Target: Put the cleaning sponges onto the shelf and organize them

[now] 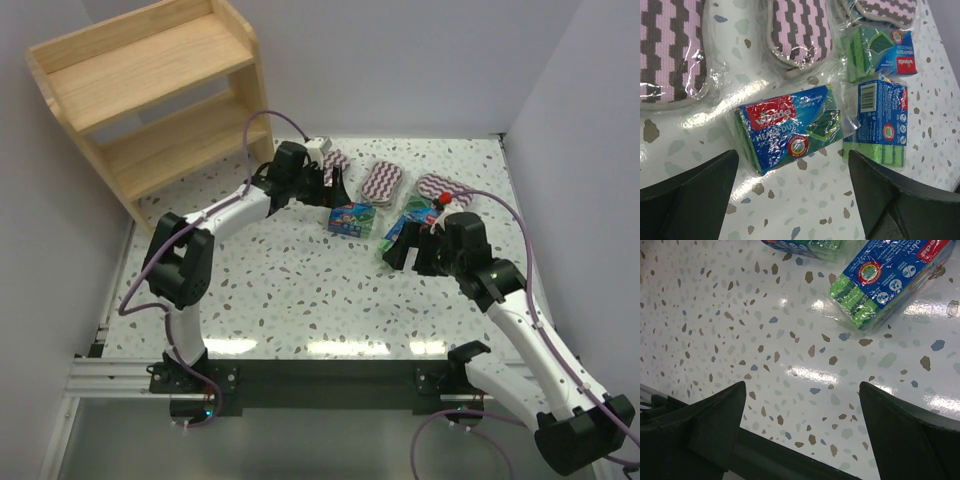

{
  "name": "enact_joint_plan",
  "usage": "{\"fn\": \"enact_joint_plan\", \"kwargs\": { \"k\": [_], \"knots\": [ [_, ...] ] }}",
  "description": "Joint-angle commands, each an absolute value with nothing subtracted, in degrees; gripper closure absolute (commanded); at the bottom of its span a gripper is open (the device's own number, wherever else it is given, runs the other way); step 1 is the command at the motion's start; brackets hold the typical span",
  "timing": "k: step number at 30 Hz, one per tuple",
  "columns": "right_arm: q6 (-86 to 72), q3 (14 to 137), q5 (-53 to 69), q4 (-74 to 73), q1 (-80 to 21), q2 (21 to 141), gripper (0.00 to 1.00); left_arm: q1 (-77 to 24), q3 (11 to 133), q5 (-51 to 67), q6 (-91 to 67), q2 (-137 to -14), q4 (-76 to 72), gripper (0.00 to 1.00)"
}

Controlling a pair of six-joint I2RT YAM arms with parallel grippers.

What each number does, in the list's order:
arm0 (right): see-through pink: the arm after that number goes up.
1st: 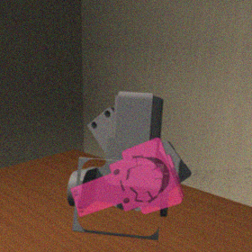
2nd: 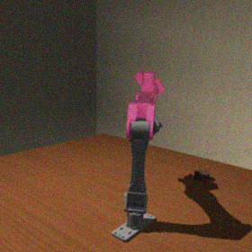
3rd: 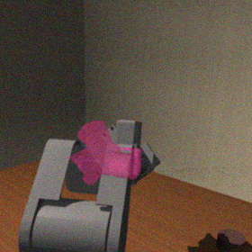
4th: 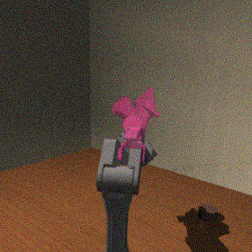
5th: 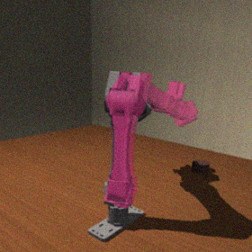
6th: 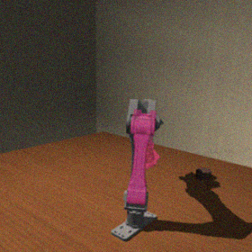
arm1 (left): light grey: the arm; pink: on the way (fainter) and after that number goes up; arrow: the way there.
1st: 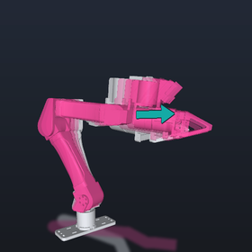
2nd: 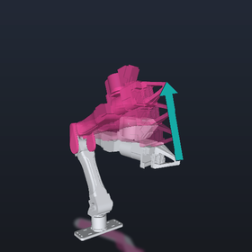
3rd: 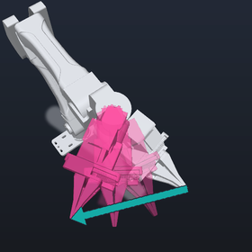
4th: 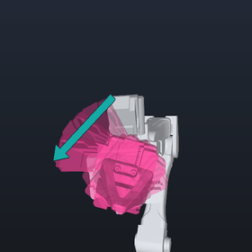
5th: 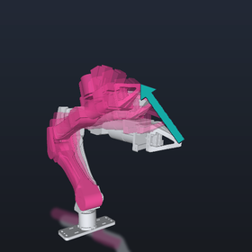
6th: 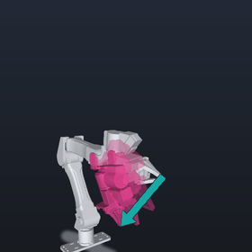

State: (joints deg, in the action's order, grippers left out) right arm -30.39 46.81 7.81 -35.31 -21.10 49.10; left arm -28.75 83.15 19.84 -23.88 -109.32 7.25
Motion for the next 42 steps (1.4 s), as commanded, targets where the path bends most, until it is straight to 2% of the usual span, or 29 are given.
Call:
{"fn": "enact_joint_plan", "kwargs": {
  "k": [1, 12, 15, 16, 18, 19, 21, 26, 28, 39, 42],
  "knots": [
    [-30.23, 47.90, 7.20, -34.20, -21.27, 49.22, 0.01, -29.00, 84.29, 13.98, -20.92, -111.53, 9.40, 0.04],
    [-30.76, 47.64, 8.17, -34.01, -21.27, 49.48, 0.01, -28.65, 87.19, 12.30, -21.53, -119.44, 5.28, 0.08],
    [-30.76, 47.55, 8.35, -34.01, -21.36, 49.48, 0.01, -28.65, 85.96, 16.42, -22.24, -120.50, 1.77, 0.24],
    [-30.76, 47.46, 8.44, -33.93, -21.27, 49.48, 0.01, -28.65, 85.44, 18.44, -22.32, -120.59, 0.80, 0.35],
    [-30.76, 47.46, 8.70, -34.01, -21.27, 49.48, 0.01, -28.65, 83.60, 19.42, -22.06, -120.50, -1.32, 0.44],
    [-30.76, 47.37, 8.79, -33.93, -21.27, 49.57, 0.01, -28.57, 82.80, 19.51, -21.54, -120.06, -1.23, 0.52],
    [-30.76, 47.29, 8.96, -33.93, -21.27, 49.66, 0.01, -28.30, 79.47, 20.30, -21.01, -118.92, -1.49, 0.58],
    [-30.85, 46.85, 9.49, -32.79, -21.27, 50.53, 0.01, -26.02, 68.23, 21.97, -20.56, -112.07, -3.34, 0.85],
    [-31.02, 46.93, 10.28, -32.26, -21.27, 51.41, 0.01, -25.23, 66.10, 20.75, -21.70, -108.57, -2.64, 1.00],
    [-31.11, 45.79, 13.36, -28.92, -21.27, 54.75, 0.01, -24.26, 58.71, 7.22, -27.42, -83.34, 10.62, 1.00],
    [-31.38, 45.27, 13.88, -27.60, -21.27, 56.07, 0.01, -23.91, 57.48, 7.73, -27.69, -77.97, 12.38, 1.00]
  ]
}}
